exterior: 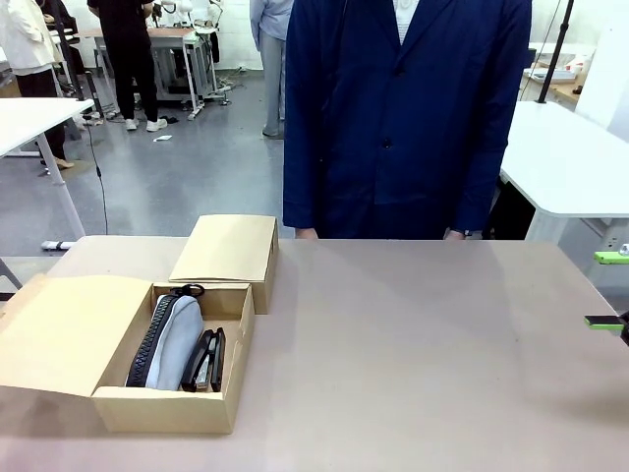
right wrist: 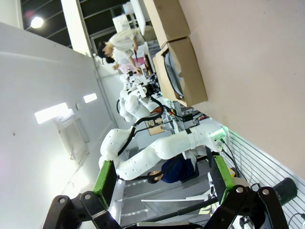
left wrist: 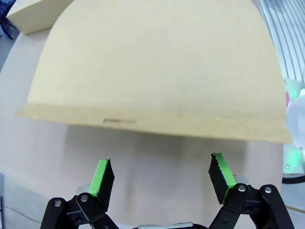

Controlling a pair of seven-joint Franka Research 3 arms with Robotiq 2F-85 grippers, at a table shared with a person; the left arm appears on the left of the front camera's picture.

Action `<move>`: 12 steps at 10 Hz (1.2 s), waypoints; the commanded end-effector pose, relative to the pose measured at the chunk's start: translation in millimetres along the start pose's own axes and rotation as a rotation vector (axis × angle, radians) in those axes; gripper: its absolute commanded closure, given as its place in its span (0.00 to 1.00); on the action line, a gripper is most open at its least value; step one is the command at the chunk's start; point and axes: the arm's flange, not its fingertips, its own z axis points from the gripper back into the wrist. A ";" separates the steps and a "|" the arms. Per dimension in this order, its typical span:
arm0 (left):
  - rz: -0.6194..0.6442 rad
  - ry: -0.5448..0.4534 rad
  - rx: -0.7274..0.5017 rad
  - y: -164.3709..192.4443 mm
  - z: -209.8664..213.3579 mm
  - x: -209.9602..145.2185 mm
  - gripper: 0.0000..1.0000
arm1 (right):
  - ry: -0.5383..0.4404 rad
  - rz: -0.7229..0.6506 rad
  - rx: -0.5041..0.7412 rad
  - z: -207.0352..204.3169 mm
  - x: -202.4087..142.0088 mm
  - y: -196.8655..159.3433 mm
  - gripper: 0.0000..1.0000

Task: Place items inside the box.
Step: Close the lid of the Mailer Box closest to the robot.

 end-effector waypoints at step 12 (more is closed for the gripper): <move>-0.378 -0.345 0.169 -25.5 7.6 56.3 0.00 | -0.014 -0.014 0.000 -0.5 0.4 3.3 0.00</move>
